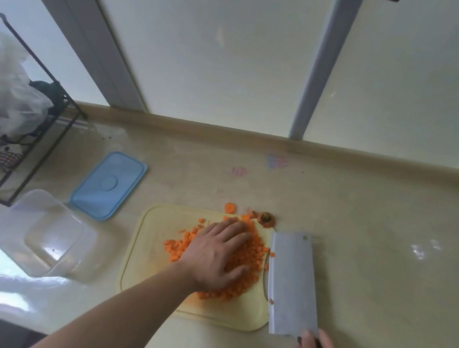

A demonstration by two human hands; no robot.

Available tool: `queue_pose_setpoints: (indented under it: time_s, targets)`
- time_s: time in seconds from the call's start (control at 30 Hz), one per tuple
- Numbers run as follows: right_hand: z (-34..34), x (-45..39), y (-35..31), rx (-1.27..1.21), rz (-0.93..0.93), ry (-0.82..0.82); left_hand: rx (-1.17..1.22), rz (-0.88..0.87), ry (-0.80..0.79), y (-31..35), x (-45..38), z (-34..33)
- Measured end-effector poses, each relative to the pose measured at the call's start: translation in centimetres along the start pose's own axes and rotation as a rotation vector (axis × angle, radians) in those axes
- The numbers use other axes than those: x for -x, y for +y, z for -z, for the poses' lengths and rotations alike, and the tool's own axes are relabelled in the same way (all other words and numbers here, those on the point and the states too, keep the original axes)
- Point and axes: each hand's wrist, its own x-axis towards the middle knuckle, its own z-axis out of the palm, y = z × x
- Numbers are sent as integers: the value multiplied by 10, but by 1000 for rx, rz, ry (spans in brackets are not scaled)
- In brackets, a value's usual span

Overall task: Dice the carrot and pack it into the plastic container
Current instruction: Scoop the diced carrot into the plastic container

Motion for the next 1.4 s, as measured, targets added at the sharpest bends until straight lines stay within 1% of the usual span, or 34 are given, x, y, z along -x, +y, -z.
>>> queue_pose_setpoints:
  time_s: [0.1,0.3,0.43,0.67,0.77,1.0,1.13,1.23,1.4]
  targets:
    - [0,-2,-1,46,22,4,10,3,10,2,3,-1]
    - [-6,-6,-8,168,49,-21,-21,-37,122,1,5,-10]
    - [-8,-7,-11,198,42,-29,-21,-51,158,0,8,-14]
    - [-4,-7,-16,232,45,-29,-6,-12,207,2,14,-21]
    - [-9,-5,-25,225,68,-56,-2,3,207,3,13,-20]
    - [-23,-17,-42,300,144,-116,16,31,238,4,14,-22]
    - [-28,-16,-43,384,193,-145,37,8,311,7,13,-23]
    - [-34,-15,-42,421,236,-215,44,-18,361,8,14,-25]
    - [-37,-15,-46,428,259,-282,21,-25,362,8,13,-29]
